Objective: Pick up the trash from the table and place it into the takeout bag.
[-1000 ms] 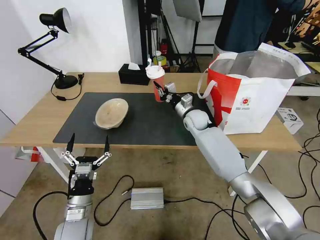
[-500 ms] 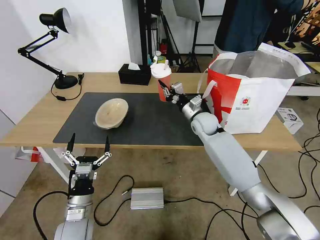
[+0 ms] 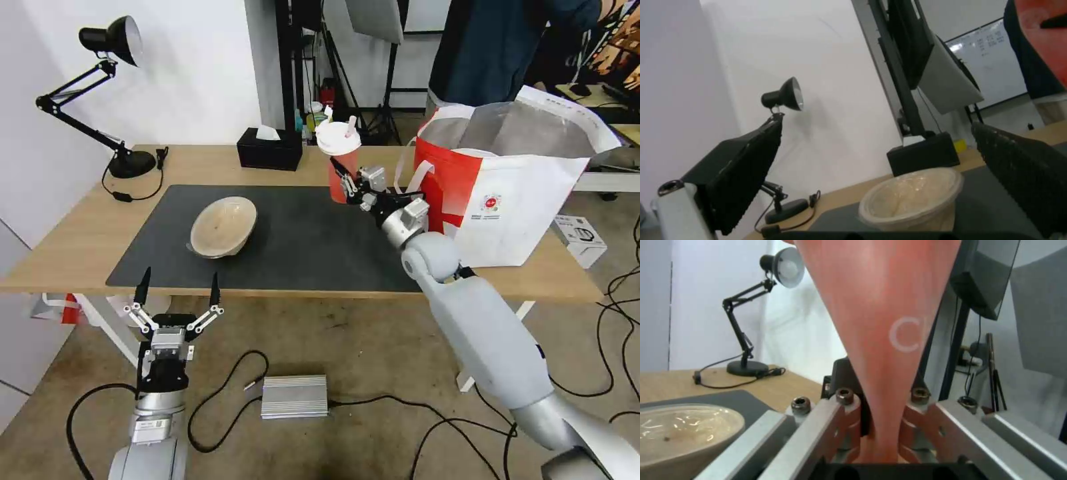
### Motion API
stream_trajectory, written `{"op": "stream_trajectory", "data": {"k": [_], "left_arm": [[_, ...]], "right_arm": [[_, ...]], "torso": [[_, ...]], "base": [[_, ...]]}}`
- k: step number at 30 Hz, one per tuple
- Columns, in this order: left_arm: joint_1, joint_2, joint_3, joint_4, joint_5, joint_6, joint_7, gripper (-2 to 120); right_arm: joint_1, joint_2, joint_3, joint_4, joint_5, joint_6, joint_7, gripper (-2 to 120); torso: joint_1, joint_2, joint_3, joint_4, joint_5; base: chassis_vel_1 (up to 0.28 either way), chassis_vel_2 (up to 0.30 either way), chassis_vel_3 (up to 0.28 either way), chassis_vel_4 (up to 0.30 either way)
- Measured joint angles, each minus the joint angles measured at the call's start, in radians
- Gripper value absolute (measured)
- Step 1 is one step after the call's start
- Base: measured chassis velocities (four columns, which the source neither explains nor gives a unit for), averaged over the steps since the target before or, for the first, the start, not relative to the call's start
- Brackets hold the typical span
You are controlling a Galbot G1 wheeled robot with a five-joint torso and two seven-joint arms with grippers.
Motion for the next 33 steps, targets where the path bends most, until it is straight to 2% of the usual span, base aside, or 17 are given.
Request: {"op": "stream_trajectory", "data": {"k": [15,33], "left_arm": [[-0.001,0.0,0.004,-0.001,0.0,0.0,0.0,100],[-0.002,0.0,0.005,-0.001,0.0,0.0,0.002,100]], "right_arm": [[-0.061,-0.034,0.057,0.108,0.029,-0.008,-0.003,6],[-0.044,-0.038,0.082,0.155,0.04,-0.015,0.005,6]], "torso": [[0.0,0.0,0.0,-0.0001,0.0],[0.0,0.0,0.0,0.0,-0.0001]], "base": [[0.0,0.0,0.0,0.0],[0.0,0.0,0.0,0.0]]}}
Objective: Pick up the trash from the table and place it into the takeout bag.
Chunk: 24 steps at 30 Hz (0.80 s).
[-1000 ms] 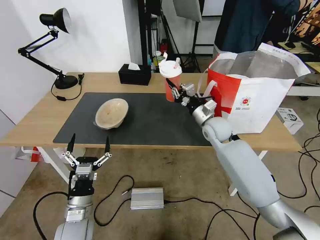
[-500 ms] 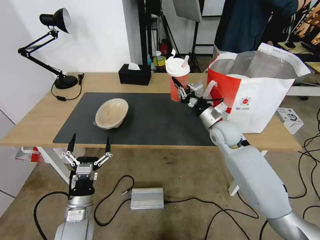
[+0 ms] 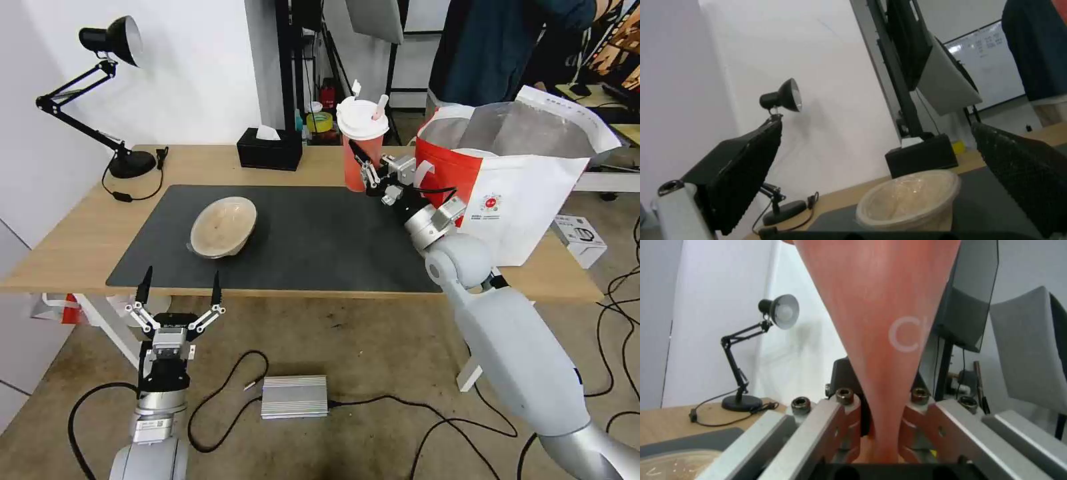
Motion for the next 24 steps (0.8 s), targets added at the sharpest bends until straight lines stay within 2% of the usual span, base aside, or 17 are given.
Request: {"op": "stream_trajectory", "data": {"k": [24], "left_arm": [[-0.002,0.0,0.001,0.0,0.001,0.003,0.002,100]], "right_arm": [[0.028,-0.027,0.084,0.025,0.003,0.003,-0.003,5]], "torso": [[0.0,0.0,0.0,-0.0001,0.0]], "base": [[0.0,0.0,0.0,0.0]]}}
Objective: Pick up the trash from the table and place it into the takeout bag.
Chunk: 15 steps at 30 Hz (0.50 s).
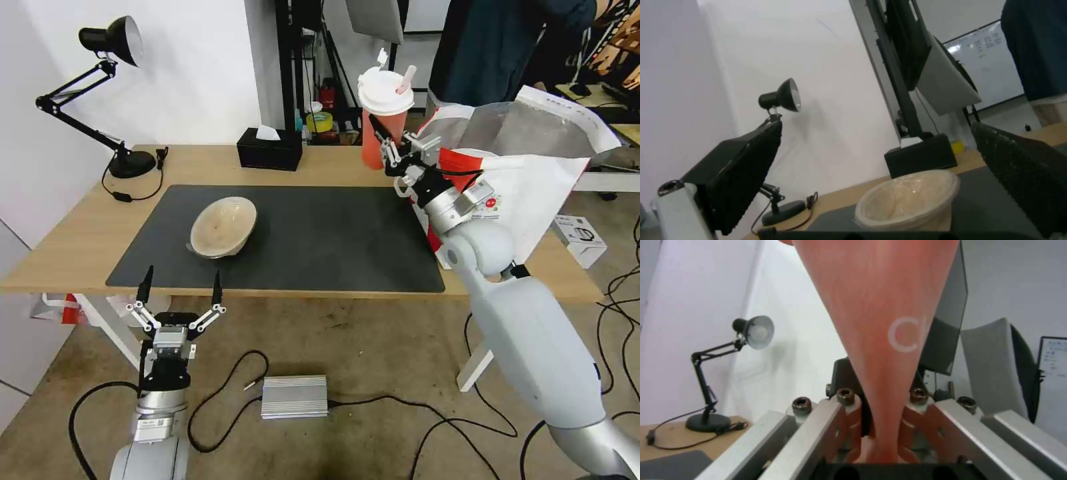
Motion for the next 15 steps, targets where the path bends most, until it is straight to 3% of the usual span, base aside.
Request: {"op": "stream_trajectory", "data": {"k": [15], "left_arm": [[-0.002,0.0,0.004,0.002,0.001,0.002,0.002,100]], "right_arm": [[0.023,-0.017,0.048,-0.011,0.018,-0.003,0.003,5]], "torso": [[0.0,0.0,0.0,0.0,0.0]], "base": [[0.0,0.0,0.0,0.0]]}}
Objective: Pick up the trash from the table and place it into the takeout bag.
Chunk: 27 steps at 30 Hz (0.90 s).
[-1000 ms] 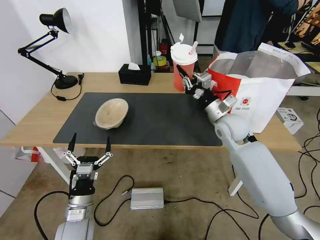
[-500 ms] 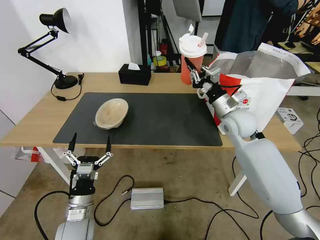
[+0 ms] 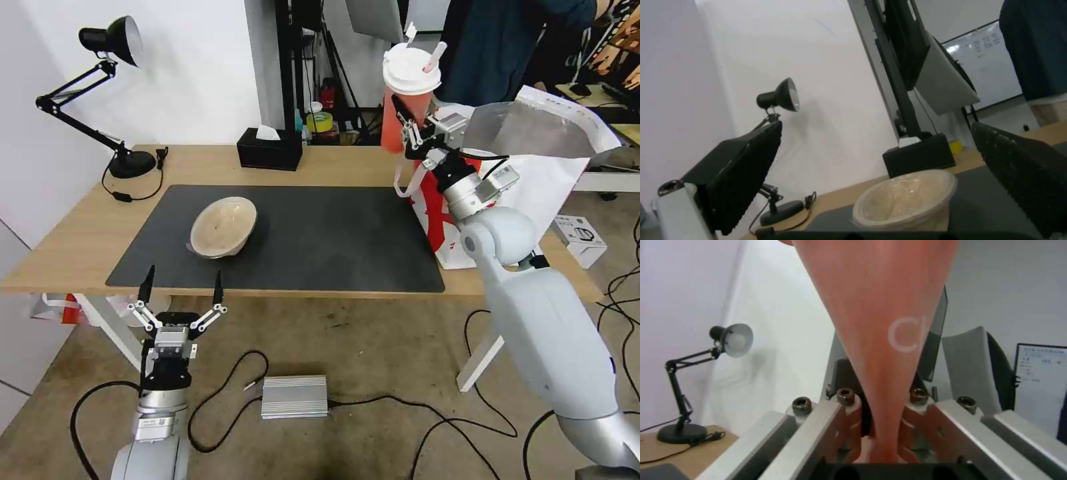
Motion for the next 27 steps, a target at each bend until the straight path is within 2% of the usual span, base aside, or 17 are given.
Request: {"op": "stream_trajectory", "data": {"k": [27], "left_arm": [[0.013,0.0,0.002,-0.008,0.006,-0.002,0.001,100]], "right_arm": [[0.019,-0.037,0.056,-0.02,0.032,0.004,0.011,5]], "torso": [[0.0,0.0,0.0,0.0001,0.0]], "base": [[0.0,0.0,0.0,0.0]]}}
